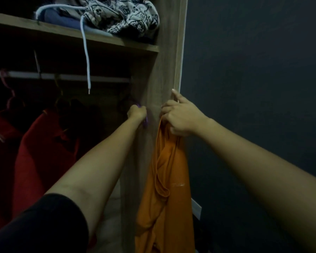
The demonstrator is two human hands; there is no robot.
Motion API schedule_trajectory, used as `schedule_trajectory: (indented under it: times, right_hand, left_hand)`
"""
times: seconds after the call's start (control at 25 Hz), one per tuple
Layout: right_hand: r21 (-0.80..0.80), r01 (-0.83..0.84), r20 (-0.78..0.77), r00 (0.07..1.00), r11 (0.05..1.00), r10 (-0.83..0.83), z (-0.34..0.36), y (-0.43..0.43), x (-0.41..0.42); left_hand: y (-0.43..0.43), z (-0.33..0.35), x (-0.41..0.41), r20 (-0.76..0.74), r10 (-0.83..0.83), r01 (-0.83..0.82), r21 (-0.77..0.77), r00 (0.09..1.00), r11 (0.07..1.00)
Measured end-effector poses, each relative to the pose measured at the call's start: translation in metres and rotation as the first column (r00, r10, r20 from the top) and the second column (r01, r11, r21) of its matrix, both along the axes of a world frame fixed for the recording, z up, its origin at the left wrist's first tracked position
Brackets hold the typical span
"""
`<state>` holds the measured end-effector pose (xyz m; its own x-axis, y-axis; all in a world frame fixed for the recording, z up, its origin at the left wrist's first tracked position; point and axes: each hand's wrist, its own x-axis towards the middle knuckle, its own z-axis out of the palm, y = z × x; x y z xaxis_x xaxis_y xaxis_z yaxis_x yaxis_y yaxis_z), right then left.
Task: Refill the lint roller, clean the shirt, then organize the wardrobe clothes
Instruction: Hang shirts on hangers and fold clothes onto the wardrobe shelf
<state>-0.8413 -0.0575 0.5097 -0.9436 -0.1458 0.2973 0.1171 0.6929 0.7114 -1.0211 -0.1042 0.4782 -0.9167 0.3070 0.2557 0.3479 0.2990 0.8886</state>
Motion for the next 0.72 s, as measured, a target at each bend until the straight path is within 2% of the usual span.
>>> schedule_trajectory:
  times: [0.12, 0.24, 0.6, 0.72]
  right_hand:
    - [0.004, -0.004, -0.002, 1.000, 1.000, 0.004, -0.003, 0.000, -0.002]
    - [-0.025, 0.010, -0.007, 1.000, 1.000, -0.010, -0.003, -0.002, -0.002]
    - [-0.021, 0.068, -0.006, 0.998, 0.997, -0.069, 0.003, -0.016, -0.001]
    - [-0.028, 0.097, 0.016, 0.995, 0.995, -0.096, 0.000, -0.016, 0.000]
  left_hand:
    - [-0.009, 0.008, -0.010, -0.006, 0.072, -0.071, 0.092, 0.997, 0.993]
    - [-0.019, 0.016, -0.009, 0.050, 0.072, -0.080, 0.177, 0.996, 0.981]
    - [-0.100, 0.019, -0.040, 0.105, 0.085, -0.108, 0.242, 0.991, 0.964]
    - [-0.103, 0.021, -0.037, 0.044, 0.063, -0.072, 0.235, 0.997, 0.969]
